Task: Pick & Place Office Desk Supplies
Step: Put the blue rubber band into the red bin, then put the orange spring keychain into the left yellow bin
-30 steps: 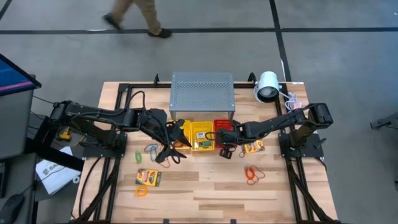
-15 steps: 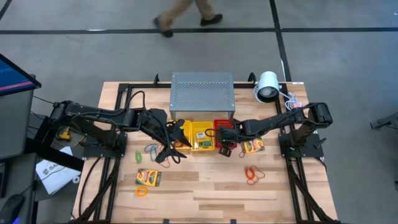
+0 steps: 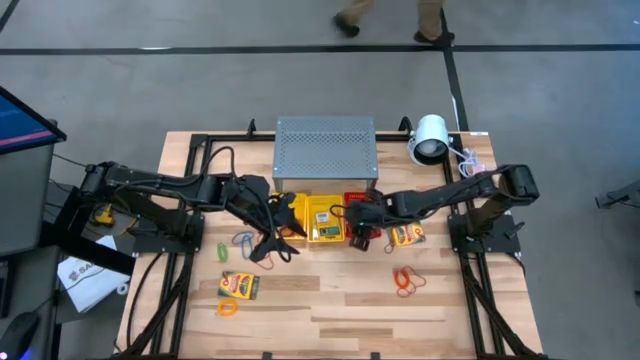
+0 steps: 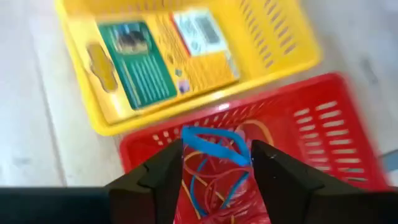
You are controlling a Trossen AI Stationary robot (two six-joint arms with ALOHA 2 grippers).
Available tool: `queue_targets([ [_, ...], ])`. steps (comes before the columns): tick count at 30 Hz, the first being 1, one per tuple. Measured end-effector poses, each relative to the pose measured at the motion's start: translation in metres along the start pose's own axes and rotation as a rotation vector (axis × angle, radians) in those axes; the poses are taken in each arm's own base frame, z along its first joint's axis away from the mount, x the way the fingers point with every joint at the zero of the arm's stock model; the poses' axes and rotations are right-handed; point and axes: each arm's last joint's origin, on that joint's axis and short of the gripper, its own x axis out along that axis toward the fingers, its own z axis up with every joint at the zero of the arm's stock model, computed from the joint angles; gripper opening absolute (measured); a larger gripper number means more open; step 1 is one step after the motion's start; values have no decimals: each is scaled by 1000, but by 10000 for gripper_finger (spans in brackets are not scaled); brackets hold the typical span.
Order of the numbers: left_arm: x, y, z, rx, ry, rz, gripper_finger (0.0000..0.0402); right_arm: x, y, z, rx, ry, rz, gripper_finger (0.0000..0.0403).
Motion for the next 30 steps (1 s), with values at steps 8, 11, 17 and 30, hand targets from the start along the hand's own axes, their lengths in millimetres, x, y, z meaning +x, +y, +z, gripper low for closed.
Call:
queue_targets([
  [8,0,0,-3,16,29,3,222,-67,-2,7,6,-208,48,192],
  [11,0,0,-3,0,29,2,222,-98,-1,4,6,-301,102,191],
  [17,-3,-1,-3,30,30,2,222,-153,9,-14,-36,-490,193,190],
  [30,-61,-26,-30,18,-223,-100,222,-167,54,-78,-23,-447,392,181],
])
